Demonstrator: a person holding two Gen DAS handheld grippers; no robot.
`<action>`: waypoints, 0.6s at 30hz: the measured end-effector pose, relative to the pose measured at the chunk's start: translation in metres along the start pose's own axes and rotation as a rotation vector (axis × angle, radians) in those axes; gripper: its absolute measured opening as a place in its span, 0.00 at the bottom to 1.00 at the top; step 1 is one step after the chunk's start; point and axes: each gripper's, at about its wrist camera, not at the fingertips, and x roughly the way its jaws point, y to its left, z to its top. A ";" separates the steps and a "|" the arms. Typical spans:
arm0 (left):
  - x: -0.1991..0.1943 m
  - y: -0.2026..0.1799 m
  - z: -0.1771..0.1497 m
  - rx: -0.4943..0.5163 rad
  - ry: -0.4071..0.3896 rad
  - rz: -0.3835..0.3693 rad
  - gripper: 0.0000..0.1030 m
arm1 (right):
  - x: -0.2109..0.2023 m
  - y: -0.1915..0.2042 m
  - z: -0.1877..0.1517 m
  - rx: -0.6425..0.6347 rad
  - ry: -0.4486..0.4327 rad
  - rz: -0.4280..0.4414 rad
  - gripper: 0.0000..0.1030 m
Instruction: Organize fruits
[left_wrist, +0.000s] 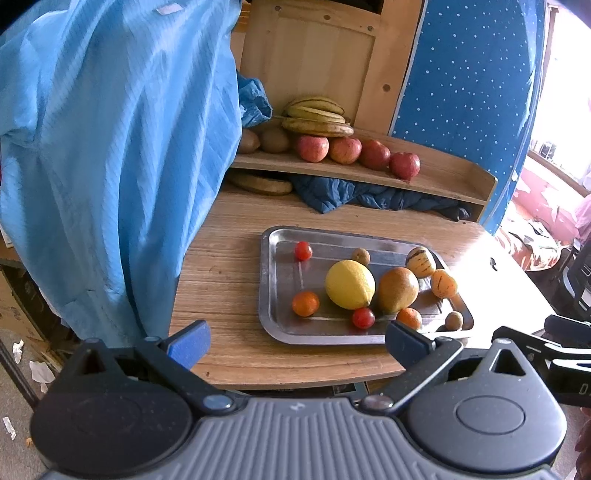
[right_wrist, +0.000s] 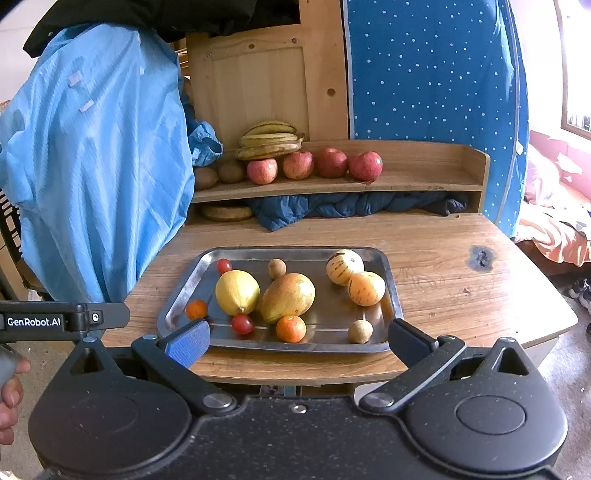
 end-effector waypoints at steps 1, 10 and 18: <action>0.000 0.000 0.000 0.000 0.000 0.000 0.99 | 0.001 0.000 0.000 0.000 0.001 0.000 0.99; 0.001 0.000 0.000 0.001 0.003 -0.006 0.99 | 0.003 0.001 -0.001 0.001 0.009 -0.003 0.99; 0.001 0.000 0.000 0.002 0.004 -0.003 0.99 | 0.003 0.001 -0.001 0.001 0.010 -0.001 0.99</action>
